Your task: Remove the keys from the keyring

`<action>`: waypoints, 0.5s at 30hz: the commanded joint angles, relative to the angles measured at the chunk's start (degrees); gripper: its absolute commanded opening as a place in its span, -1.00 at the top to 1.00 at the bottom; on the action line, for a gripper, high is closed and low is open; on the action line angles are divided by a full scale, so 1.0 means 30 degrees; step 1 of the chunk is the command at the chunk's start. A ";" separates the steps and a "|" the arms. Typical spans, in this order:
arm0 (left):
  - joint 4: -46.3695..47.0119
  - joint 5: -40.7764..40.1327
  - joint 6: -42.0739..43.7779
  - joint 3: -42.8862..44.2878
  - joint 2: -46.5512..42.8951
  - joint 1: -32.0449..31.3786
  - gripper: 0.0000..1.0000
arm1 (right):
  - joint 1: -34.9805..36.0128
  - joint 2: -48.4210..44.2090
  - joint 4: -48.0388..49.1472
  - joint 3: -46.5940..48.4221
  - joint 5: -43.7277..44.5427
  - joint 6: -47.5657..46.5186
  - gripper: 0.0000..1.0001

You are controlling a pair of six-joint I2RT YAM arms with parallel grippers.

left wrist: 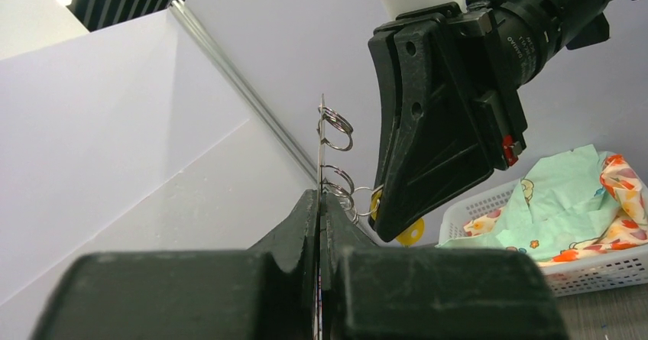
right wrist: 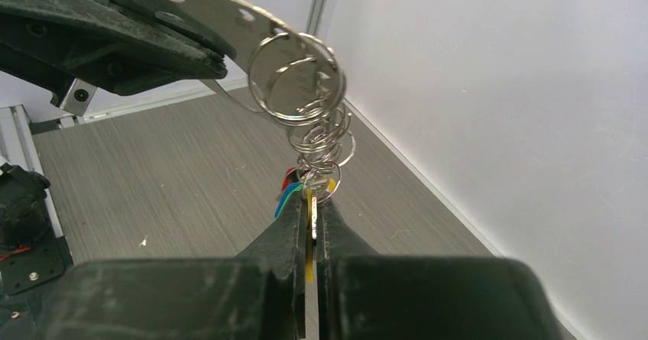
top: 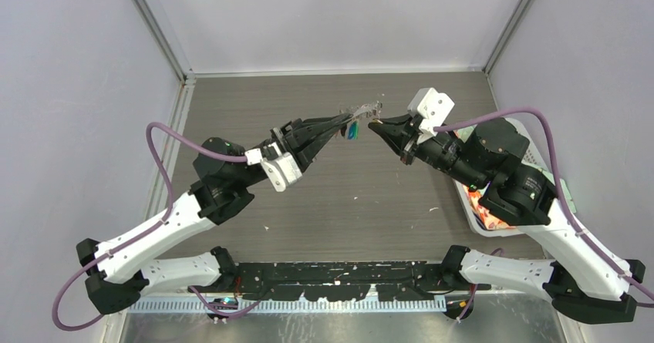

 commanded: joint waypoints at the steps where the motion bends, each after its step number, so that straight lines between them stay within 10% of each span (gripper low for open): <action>1: 0.2564 -0.0752 0.0761 -0.0026 0.0100 -0.0224 1.00 | 0.0091 0.0049 0.0084 0.0279 -0.0250 0.0355 0.98; 15: 0.3661 -0.1198 0.1149 -0.0419 0.0687 -0.1121 1.00 | 0.0094 0.0438 -0.0107 0.0714 0.0456 0.0909 0.96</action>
